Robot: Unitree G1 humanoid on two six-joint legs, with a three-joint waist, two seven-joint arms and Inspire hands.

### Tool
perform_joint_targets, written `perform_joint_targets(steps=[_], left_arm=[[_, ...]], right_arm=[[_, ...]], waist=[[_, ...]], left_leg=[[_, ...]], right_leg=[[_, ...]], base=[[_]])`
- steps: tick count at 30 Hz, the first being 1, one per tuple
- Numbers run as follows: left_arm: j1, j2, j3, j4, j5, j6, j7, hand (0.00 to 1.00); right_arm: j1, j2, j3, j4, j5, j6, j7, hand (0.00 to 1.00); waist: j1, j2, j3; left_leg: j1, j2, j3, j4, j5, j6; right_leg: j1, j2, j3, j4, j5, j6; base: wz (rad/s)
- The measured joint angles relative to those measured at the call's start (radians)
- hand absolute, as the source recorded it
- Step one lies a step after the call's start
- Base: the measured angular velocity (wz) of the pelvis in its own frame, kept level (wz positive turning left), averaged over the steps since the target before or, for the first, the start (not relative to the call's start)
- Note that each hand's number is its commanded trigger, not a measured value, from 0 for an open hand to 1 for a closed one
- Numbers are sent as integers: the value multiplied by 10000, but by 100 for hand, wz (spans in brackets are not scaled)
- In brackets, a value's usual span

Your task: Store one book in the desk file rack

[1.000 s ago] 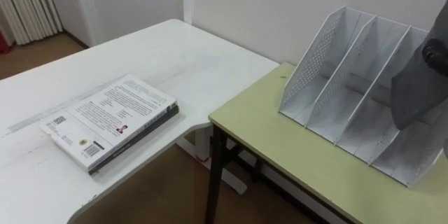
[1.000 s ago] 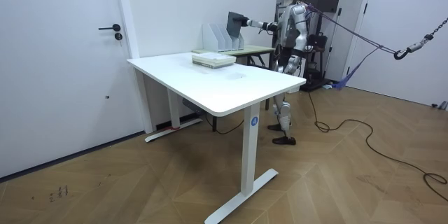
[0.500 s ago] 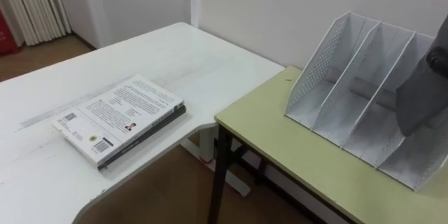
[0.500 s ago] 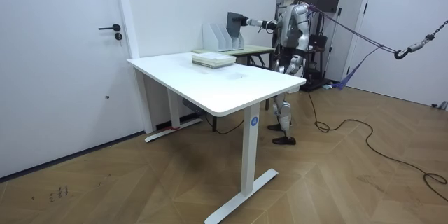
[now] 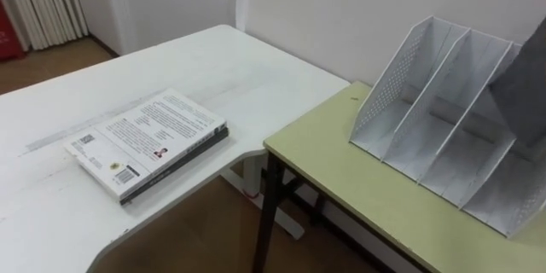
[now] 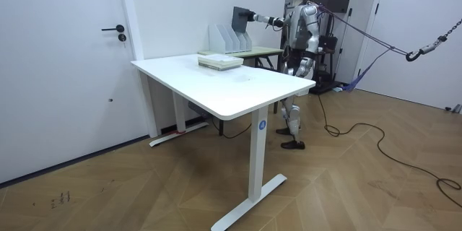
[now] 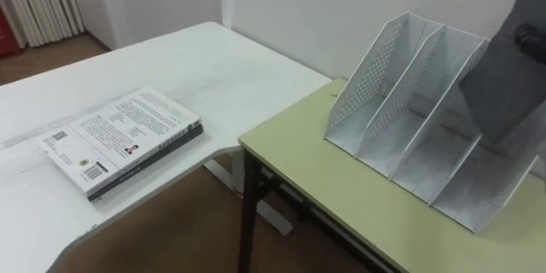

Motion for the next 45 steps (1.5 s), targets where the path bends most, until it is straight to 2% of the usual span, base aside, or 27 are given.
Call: perform_joint_targets(steps=[3,15,33,39,45], left_arm=[[0,0,8,29,-12,105,59,0],[0,55,42,126,-22,152,441,0],[-2,154,10,312,-395,140,452,0],[-2,170,9,291,-395,142,468,0],[-21,188,5,259,-371,134,499,0]], right_arm=[[-3,-13,-1,-1,41,0,-4,0],[-19,-21,0,-2,332,-1,-18,0],[-178,-200,5,-2,373,-9,-418,0],[-196,-209,10,-3,417,-8,-435,0],[-393,-278,281,-417,1225,-14,-178,0]], waist=[[6,49,-28],[13,76,5],[16,20,64],[16,27,60],[21,105,32]], left_leg=[[-23,-2,-2,8,0,0],[-38,-8,-12,3,1,0],[-32,-7,-21,-3,1,0],[-51,-8,-24,-1,1,0],[-76,8,76,-27,4,-4]], right_leg=[[0,-1,-1,4,-1,0],[-36,-2,0,-16,-6,6],[-24,4,1,-31,-5,5],[-40,3,4,-43,-6,6],[-59,12,51,-27,-6,6]], base=[[0],[0],[0],[0],[-2]])
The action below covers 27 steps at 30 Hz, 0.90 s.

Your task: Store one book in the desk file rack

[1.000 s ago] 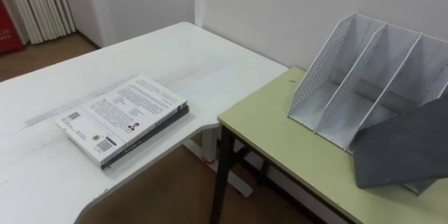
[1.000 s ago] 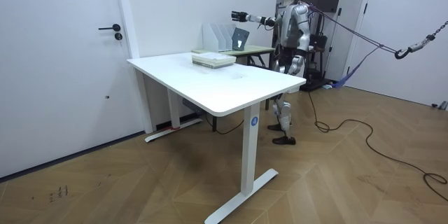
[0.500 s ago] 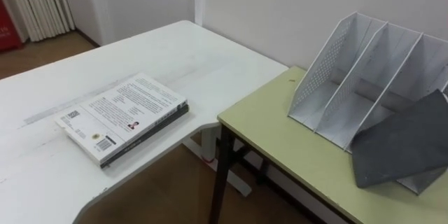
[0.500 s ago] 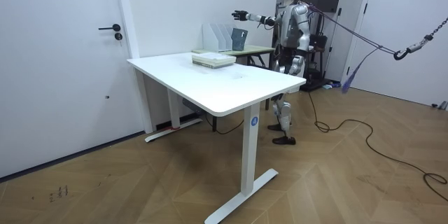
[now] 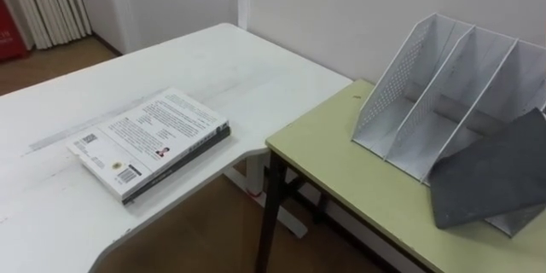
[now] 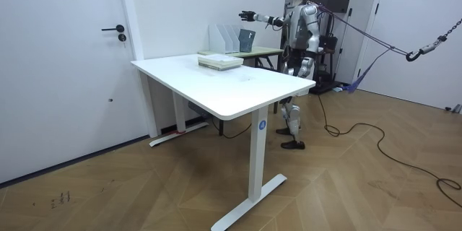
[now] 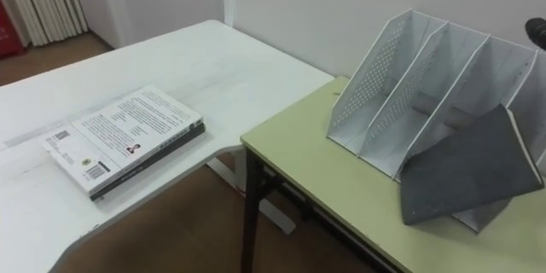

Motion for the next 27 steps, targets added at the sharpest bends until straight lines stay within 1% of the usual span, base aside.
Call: perform_joint_targets(steps=[1,2,5,7,8,9,10,11,12,13,14,15,16,17,19,20,21,22,23,25,26,27], left_arm=[[3,2,-6,6,-5,-5,-4,0],[4,2,-6,15,-3,-7,-17,0],[1,11,21,58,5,-44,-56,0],[-20,108,1,51,3,-48,-74,0],[-28,138,-2,50,-3,-45,-76,0],[-49,163,-5,50,-5,-44,-66,0],[-75,185,1,51,-4,-33,-52,0],[-87,206,-1,49,-7,-23,-42,0],[-91,254,-36,3,-23,10,-20,0],[-92,261,-59,-1,-22,18,-10,0],[-102,269,-65,5,-25,24,-5,0],[-108,282,-66,23,-25,26,-25,0],[-111,275,-66,32,-24,35,-50,0],[-126,274,-67,49,-13,47,-52,0],[-154,310,-180,48,0,131,-68,0],[-179,332,-209,49,5,175,-74,0],[-229,355,-214,74,13,240,-121,0],[-243,375,-221,102,10,257,-237,0],[-252,386,-241,123,4,262,-297,0],[-406,481,-375,187,9,361,-435,0],[-454,528,-423,183,5,408,-480,0],[-564,622,-523,185,4,492,-540,0]], right_arm=[[2,3,179,-328,142,-3,265,0],[2,5,267,-539,185,-3,394,0],[32,8,337,-1913,298,-2,1020,0],[124,7,475,-2914,345,-67,1565,0],[242,7,522,-3158,411,-97,1749,0],[568,12,618,-3660,548,-108,2174,0],[852,17,810,-3997,668,-107,2648,0],[977,41,897,-4110,735,-104,2911,0],[1329,75,1041,-4359,1002,-91,3380,0],[1757,77,1232,-4610,1379,-76,3851,0],[1987,80,1309,-4778,1462,-31,4100,0],[2374,100,1459,-5101,1529,105,4602,0],[2673,160,1580,-5409,1536,237,5130,0],[2829,178,1613,-5566,1509,282,5403,0],[3063,239,1892,-5770,1503,438,6475,0],[3090,241,1961,-5772,1502,455,6726,0],[3183,264,2005,-5783,1497,553,7306,0],[3336,265,2005,-5812,1481,599,7845,0],[3421,265,2009,-5855,1481,611,8114,0],[3558,264,2264,-5900,1179,639,9225,0],[3563,263,2375,-5918,1051,668,9516,0],[3665,256,2542,-6054,760,732,10124,0]], waist=[[2,20,18],[3,28,23],[1,19,29],[31,-90,76],[33,-134,76],[40,-220,79],[54,-295,108],[51,-318,117],[52,-332,121],[80,-365,98],[88,-375,90],[92,-376,90],[89,-308,123],[80,-297,116],[49,-171,105],[42,-156,101],[44,-137,88],[56,-128,65],[72,-125,59],[78,-125,43],[60,-138,23],[60,-182,-17]], left_leg=[[81,10,69,-22,2,-2],[95,11,81,-28,2,-2],[122,12,89,-49,2,-2],[138,34,88,-55,2,-3],[144,40,88,-55,1,-3],[166,49,88,-55,1,-5],[223,54,95,-76,0,-5],[248,55,97,-89,0,-5],[290,58,112,-95,-2,-6],[310,97,121,-103,-5,-4],[308,104,141,-107,-5,-4],[299,109,178,-116,-5,-3],[290,113,207,-136,-8,0],[292,113,220,-155,-8,1],[291,130,266,-225,-10,-1],[288,131,277,-233,-9,-2],[292,128,288,-231,-9,-6],[302,128,291,-184,-6,-14],[300,132,290,-165,-7,-18],[270,156,310,-147,0,-33],[236,158,319,-146,3,-37],[193,166,336,-110,8,-43]], right_leg=[[1,9,45,5,0,0],[1,15,72,1,0,0],[9,22,100,-15,-1,0],[30,41,100,-19,0,-3],[40,47,104,-21,1,-4],[67,51,108,-23,2,-7],[108,50,125,-27,3,-8],[137,51,136,-37,4,-9],[180,51,197,-56,5,-8],[204,50,215,-76,13,5],[197,51,226,-75,20,9],[172,51,236,-52,34,7],[172,54,239,-25,36,8],[172,54,236,-24,39,9],[159,70,239,-5,41,4],[148,77,240,-4,45,-4],[142,99,249,-6,53,-19],[143,110,246,-7,54,-22],[149,99,247,-7,54,-23],[107,56,247,2,53,-28],[59,55,249,11,58,-38],[-8,56,248,24,72,-60]], base=[[-12],[-10],[-2],[0],[0],[0],[0],[0],[0],[0],[-5],[-9],[-8],[-6],[0],[-4],[0],[0],[0],[-2],[-4],[-5]])
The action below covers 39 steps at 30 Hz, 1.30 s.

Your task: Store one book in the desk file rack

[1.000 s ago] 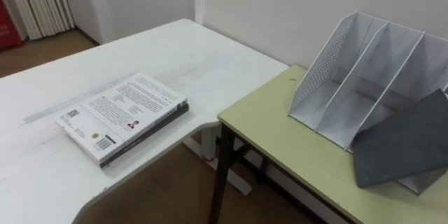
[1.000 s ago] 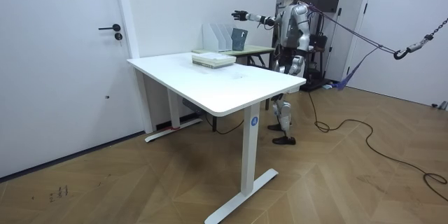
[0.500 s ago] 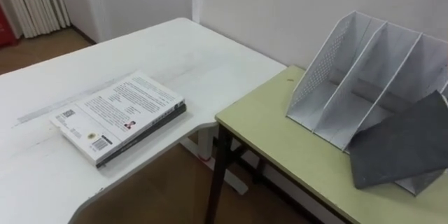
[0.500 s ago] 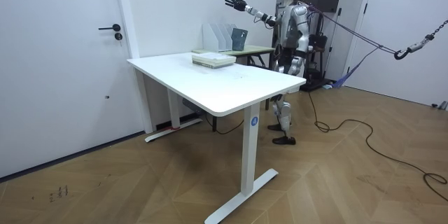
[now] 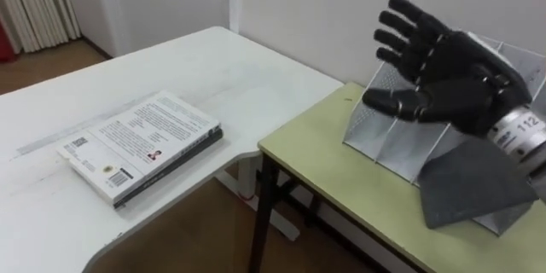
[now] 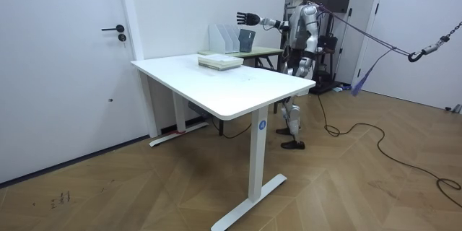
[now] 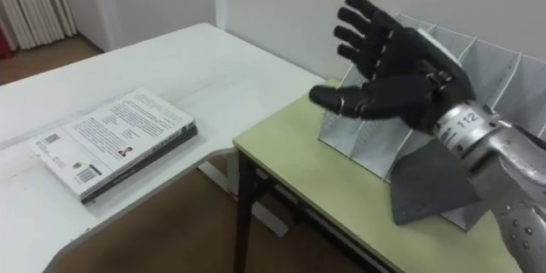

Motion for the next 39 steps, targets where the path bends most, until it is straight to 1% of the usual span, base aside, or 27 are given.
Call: perform_joint_targets(steps=[1,2,3,4,5,6,7,8,10,12,15,17,19,20,21,24,25,26,28,29,32,33,34,35,37,38,39], left_arm=[[-45,131,-185,17,-30,111,-58,0],[-148,206,-315,54,-26,156,-100,0],[-315,346,-584,110,-19,237,-119,0],[-553,472,-857,313,-20,288,-124,0],[-701,518,-943,387,-20,327,-125,0],[-967,582,-1144,454,-24,345,-127,0],[-1086,617,-1323,478,-37,363,-128,0],[-1144,620,-1394,483,-38,380,-128,0],[-1367,624,-1633,537,-22,407,-156,0],[-1500,616,-1834,655,-40,410,-170,0],[-1564,573,-1979,728,-48,398,-162,0],[-1603,527,-2151,764,-45,388,-134,0],[-1571,375,-2080,782,-34,348,-68,0],[-1569,339,-2021,782,-35,330,-26,0],[-1546,270,-1981,797,-34,304,61,0],[-1481,203,-1667,971,0,292,91,0],[-1441,148,-1438,1076,16,308,91,0],[-1385,121,-1341,1075,5,303,91,0],[-1315,2,-1043,1126,5,315,95,0],[-1298,-29,-1012,1142,33,322,107,0],[-1194,-198,-686,1116,248,324,209,0],[-1141,-282,-592,1103,446,329,272,0],[-1109,-405,-325,1096,659,330,301,0],[-1094,-459,-218,1095,750,329,311,0],[-1071,-577,-47,1107,779,341,417,0],[-1051,-596,-46,1112,784,344,480,0],[-1034,-634,-27,1144,805,343,531,0]], right_arm=[[187,-68,339,-85,-208,45,559,0],[342,-89,542,-77,-309,43,816,0],[708,-109,1020,-34,-881,49,1317,0],[1037,-102,1612,208,-1633,95,1760,0],[1224,-101,1878,288,-2055,194,1933,0],[1643,-100,2280,337,-2856,429,2308,0],[1978,-95,2652,523,-3446,535,2711,0],[2169,-95,2773,617,-3704,592,2885,0],[2964,-63,3056,1138,-4686,703,3473,0],[3314,15,3358,1785,-5361,714,3738,0],[3686,466,3408,2822,-7019,799,4000,0],[3733,621,3473,3556,-7646,792,4144,0],[3619,914,3239,4905,-8476,793,3994,0],[3610,977,3152,5184,-8557,795,3894,0],[3647,1133,2936,5607,-8554,784,3776,0],[3751,1533,2431,6510,-8763,597,3576,0],[3790,1699,2162,6912,-8817,542,3499,0],[3811,1762,2048,7113,-8820,529,3445,0],[3822,1916,1564,8102,-8809,465,3248,0],[3826,1923,1443,8350,-8809,482,3209,0],[3831,1999,745,9460,-8778,584,2851,0],[3833,2042,471,9757,-8778,628,2685,0],[3834,2092,168,10066,-8779,660,2405,0],[3835,2103,77,10249,-8778,666,2226,0],[3839,2165,-384,10832,-8747,796,1491,0],[3844,2210,-516,10971,-8747,796,1241,0],[3866,2325,-693,11268,-8733,802,639,0]], waist=[[60,-33,5],[109,-62,7],[269,-105,-13],[350,-210,16],[427,-257,26],[558,-333,51],[613,-363,84],[687,-360,85],[881,-272,139],[966,-189,179],[982,-19,177],[982,81,169],[1013,178,104],[1019,186,95],[1035,186,83],[1058,108,60],[1089,54,35],[1091,41,36],[1058,64,39],[1059,81,41],[1047,243,61],[1016,327,57],[968,418,43],[945,450,27],[743,542,54],[687,623,31],[574,653,72]], left_leg=[[12,31,42,3,2,-4],[28,34,49,2,1,-5],[65,63,46,1,0,-6],[67,63,42,-13,-2,-8],[55,61,43,-16,-2,-8],[-44,47,38,1,-6,-3],[-137,20,12,33,-13,10],[-181,5,21,50,-15,17],[-276,-29,-30,137,-35,52],[-248,-35,-26,139,-39,60],[-259,-26,8,138,-37,60],[-278,-56,43,124,-36,60],[-306,-87,79,108,-33,60],[-300,-87,72,111,-30,60],[-271,-84,56,134,-26,56],[-238,-68,57,134,-26,46],[-231,-68,58,123,-26,44],[-237,-69,59,122,-28,44],[-226,-95,54,133,-34,50],[-226,-106,52,134,-35,53],[-158,-143,69,103,-37,67],[-94,-150,73,79,-42,75],[-69,-152,73,28,-53,88],[-67,-158,73,9,-53,90],[-67,-172,61,-5,-50,93],[-50,-173,59,-3,-49,93],[74,-172,45,-20,-46,93]], right_leg=[[2,5,15,1,8,-12],[14,5,16,-4,7,-12],[40,5,0,4,6,-14],[70,-1,-11,6,6,-14],[70,-4,-14,9,8,-15],[7,-23,-23,42,12,-20],[-77,-28,-48,112,9,-15],[-151,-29,-26,154,8,-13],[-205,-59,-27,155,28,17],[-180,-123,-33,134,33,28],[-227,-110,-15,151,32,26],[-261,-109,2,170,29,23],[-314,-113,8,166,23,22],[-315,-114,3,163,22,22],[-309,-111,-13,147,14,15],[-303,-86,-21,130,-14,4],[-300,-68,-23,121,-22,10],[-285,-21,-22,105,-23,11],[-94,-37,-44,-27,0,45],[-88,-45,-50,-25,2,50],[-30,-57,-22,-20,-14,95],[21,-55,-4,-23,-28,111],[56,-55,-5,-34,-43,123],[55,-58,-7,-32,-52,130],[86,-75,-47,-41,-80,151],[109,-74,-60,-55,-84,155],[230,-66,-70,-119,-90,162]], base=[[-4],[-3],[0],[0],[0],[4],[0],[0],[-2],[0],[-4],[-2],[-2],[0],[4],[4],[0],[0],[6],[8],[3],[0],[0],[5],[9],[9],[9]])
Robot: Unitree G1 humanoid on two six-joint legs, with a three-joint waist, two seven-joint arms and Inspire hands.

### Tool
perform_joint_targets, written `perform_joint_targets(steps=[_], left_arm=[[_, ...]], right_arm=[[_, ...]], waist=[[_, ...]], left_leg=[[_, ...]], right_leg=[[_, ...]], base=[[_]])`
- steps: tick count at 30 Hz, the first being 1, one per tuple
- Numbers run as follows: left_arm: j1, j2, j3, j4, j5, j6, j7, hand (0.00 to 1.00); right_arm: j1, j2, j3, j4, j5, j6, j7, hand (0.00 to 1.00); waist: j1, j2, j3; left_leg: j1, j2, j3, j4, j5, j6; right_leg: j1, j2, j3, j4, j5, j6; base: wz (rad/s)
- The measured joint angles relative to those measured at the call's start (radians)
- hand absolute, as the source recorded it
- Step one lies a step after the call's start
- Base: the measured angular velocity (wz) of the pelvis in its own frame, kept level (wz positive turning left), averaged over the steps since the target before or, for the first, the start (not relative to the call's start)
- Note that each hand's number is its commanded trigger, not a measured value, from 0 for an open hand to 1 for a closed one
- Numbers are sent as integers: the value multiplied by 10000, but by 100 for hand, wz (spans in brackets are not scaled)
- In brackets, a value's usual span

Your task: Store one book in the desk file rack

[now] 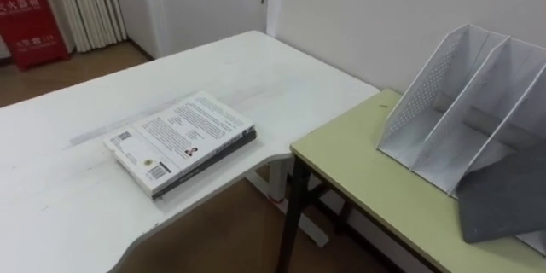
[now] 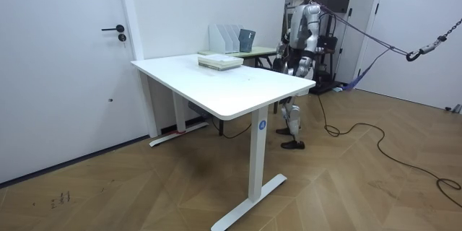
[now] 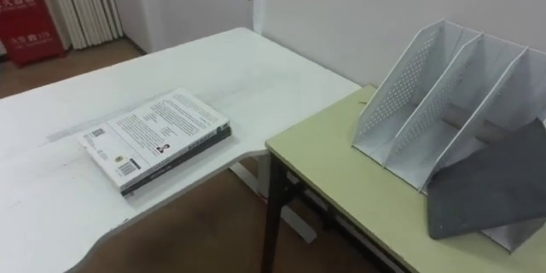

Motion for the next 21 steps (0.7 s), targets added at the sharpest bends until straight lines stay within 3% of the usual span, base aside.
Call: perform_joint_targets(steps=[2,4,8,10,15,21], left_arm=[[10,-93,155,29,117,-11,68,0],[37,-167,159,29,165,-37,223,0],[309,-263,276,124,159,-176,344,0],[380,-312,355,199,160,-253,473,0],[350,-326,569,194,830,-250,793,0],[337,-386,556,19,1108,-234,1348,0]], right_arm=[[383,301,-23,197,-428,-16,-1202,0],[982,890,-68,532,-1033,70,-2326,0],[1648,1676,-249,1244,-1259,167,-3331,0],[1875,2029,-270,1469,-1239,223,-3674,0],[1665,2278,-409,1448,-1240,322,-4141,0],[1155,2332,-466,1345,-1246,318,-4629,0]], waist=[[-75,76,-6],[-165,131,-17],[-489,163,-18],[-636,154,-4],[-908,85,39],[-919,86,35]], left_leg=[[206,8,11,-98,-3,-3],[306,6,8,-217,-2,-5],[393,3,72,-236,-2,-7],[539,4,324,-245,-1,-8],[705,-59,309,-267,-5,-8],[742,-63,264,-356,-51,56]], right_leg=[[163,12,17,-111,-43,8],[169,-2,16,-71,-163,-4],[178,-10,119,98,-259,-16],[133,-71,335,251,-348,-24],[152,-104,472,433,-476,33],[97,-89,414,576,-494,65]], base=[[7],[0],[-9],[-30],[-7],[3]])
